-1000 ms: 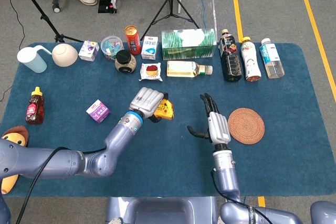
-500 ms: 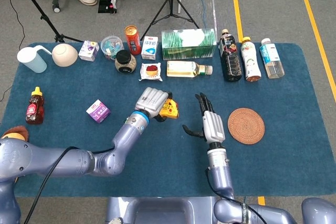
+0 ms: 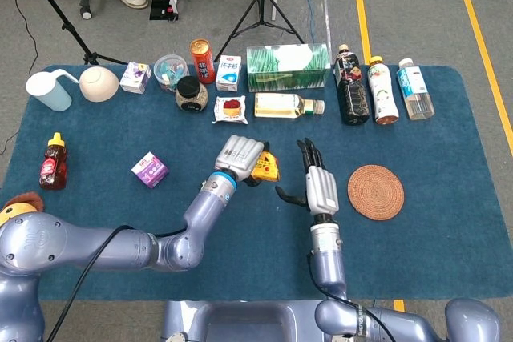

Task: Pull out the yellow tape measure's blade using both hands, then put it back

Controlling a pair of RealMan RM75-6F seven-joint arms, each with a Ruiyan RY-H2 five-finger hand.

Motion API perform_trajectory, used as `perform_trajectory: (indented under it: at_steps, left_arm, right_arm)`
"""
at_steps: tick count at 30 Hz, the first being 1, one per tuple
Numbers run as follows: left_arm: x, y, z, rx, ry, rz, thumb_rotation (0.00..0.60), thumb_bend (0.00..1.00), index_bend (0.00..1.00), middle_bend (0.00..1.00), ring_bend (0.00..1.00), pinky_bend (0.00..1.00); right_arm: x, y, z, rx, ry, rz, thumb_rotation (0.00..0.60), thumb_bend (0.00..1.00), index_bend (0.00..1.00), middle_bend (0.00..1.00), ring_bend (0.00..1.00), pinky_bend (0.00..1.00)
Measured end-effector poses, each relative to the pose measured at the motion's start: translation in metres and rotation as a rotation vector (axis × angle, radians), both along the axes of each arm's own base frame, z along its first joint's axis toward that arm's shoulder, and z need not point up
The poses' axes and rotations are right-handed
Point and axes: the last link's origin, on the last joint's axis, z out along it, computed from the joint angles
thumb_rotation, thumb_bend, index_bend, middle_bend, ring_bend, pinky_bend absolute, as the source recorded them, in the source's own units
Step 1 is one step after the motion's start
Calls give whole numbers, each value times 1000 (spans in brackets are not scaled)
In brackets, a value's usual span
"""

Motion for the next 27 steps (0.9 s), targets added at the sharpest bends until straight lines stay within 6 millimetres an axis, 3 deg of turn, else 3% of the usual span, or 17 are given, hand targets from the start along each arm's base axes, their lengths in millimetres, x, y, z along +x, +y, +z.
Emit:
perform_trajectory:
  at_steps: [27]
  left_arm:
    - [3,-2,-9,-38,39,3,600,346,557,430,373,493]
  right_arm:
    - [-5,-10,-1,-2,1,-36,541,233,0,0,24,241]
